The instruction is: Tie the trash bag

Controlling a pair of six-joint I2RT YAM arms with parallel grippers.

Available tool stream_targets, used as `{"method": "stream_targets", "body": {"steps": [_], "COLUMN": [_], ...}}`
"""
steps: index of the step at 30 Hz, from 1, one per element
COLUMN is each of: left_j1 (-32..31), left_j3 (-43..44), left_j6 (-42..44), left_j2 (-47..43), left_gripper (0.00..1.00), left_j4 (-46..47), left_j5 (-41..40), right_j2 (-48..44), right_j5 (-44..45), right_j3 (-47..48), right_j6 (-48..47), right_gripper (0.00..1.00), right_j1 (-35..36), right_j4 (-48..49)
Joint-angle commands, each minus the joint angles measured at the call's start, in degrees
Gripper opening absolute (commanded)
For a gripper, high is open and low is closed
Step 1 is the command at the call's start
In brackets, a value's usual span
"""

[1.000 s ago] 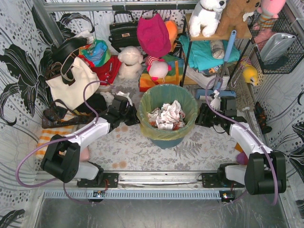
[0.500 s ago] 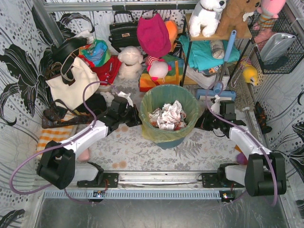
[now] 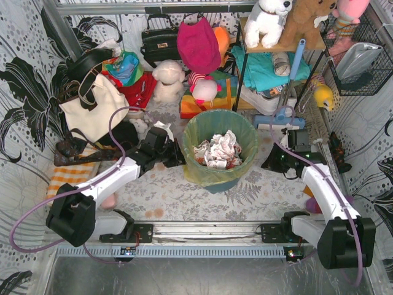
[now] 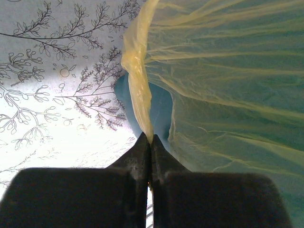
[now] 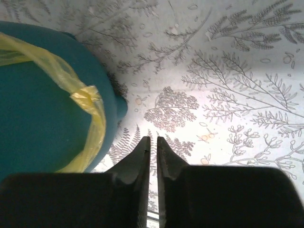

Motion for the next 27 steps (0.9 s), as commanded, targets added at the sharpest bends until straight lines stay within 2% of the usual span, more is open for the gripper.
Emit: {"method": "stream_targets", "body": {"steps": [1,2,3,6,10,17,27], "left_j1": [-0.7,-0.7,-0.8,-0.9,-1.2,-1.3,-1.4], "left_j3": [1.9,2.0,2.1,2.2,2.4,2.4,1.8], "left_j6": [1.6,1.7,1.8,2.1,2.2,2.4,2.5], "left_j2": [0.0,0.2,0.4,0.5,0.5,1.3,2.0], "left_gripper": [0.08,0.08,0.08,0.08,0.08,0.08,0.09], "left_j4": [0.3,0.2,0.2,0.7,0.9,1.1,1.1], "left_j5": [-0.8,-0.7,-0.6,0.1,0.8,1.3,1.1], "right_j2": [-2.2,-1.8,-1.1,2.1,6.2,13.5,19.1], "right_j5": [-4.6,-7.8,-11.0,-17.8,-22.1,-27.5,-24.4], "right_j3": [2.2,1.7,1.2,-0.2,-0.9,-1.8,-2.0], "right_j6": [-1.2,-0.5,0.3,2.5,3.5,3.9,2.1], "right_gripper": [0.23,0.33,0.36,0.39,0.43,0.43,0.41], "right_j1": [-0.4,-0.4,-0.4,-0.4,-0.4,-0.4,-0.3], "right_j4": [2.4,5.5,8.5,16.7,22.3,29.1,26.8]}}
